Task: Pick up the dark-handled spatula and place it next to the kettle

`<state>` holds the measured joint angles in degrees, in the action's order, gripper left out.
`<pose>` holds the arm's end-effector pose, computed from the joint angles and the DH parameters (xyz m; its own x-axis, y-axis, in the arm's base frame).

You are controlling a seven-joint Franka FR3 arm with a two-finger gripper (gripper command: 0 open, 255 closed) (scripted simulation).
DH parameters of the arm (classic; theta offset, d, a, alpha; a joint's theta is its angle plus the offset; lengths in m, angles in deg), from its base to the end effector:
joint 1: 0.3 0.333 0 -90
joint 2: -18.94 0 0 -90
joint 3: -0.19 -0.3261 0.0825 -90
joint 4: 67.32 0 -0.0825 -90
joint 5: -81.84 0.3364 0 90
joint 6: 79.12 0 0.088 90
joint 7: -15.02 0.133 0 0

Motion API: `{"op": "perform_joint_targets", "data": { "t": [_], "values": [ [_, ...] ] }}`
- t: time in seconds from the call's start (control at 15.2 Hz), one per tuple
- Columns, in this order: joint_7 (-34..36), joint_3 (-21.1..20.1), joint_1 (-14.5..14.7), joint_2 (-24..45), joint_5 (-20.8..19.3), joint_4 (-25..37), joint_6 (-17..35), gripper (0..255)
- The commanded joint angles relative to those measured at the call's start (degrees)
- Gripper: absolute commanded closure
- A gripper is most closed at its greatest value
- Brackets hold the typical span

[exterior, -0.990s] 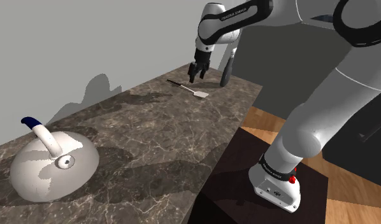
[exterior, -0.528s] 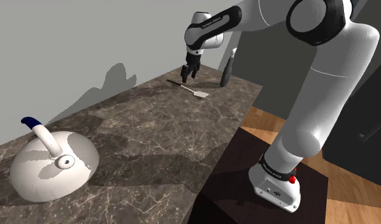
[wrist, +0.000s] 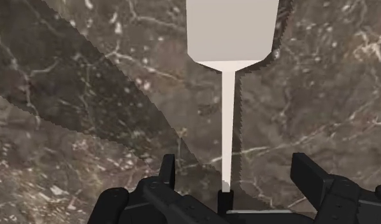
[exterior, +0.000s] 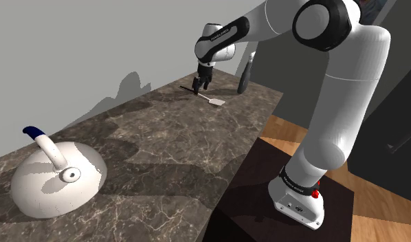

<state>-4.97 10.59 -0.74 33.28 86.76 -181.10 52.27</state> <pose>0.5630 -0.0997 0.3602 0.9916 0.1113 0.0657 0.1116 -0.9938 -0.0006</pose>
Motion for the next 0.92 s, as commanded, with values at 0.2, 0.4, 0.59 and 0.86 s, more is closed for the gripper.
{"op": "perform_joint_targets", "data": {
  "t": [0.2, 0.4, 0.59, 0.86],
  "values": [
    [-0.3, -0.1, -0.2, 1.0, 0.3, 0.0, 1.0, 0],
    [-0.3, -0.1, -0.2, 1.0, 0.3, 0.0, 1.0, 0],
    [-0.3, -0.1, -0.2, 1.0, 0.3, 0.0, 1.0, 255],
    [-0.3, -0.1, -0.2, 1.0, 0.3, 0.0, 1.0, 255]
  ]
}}
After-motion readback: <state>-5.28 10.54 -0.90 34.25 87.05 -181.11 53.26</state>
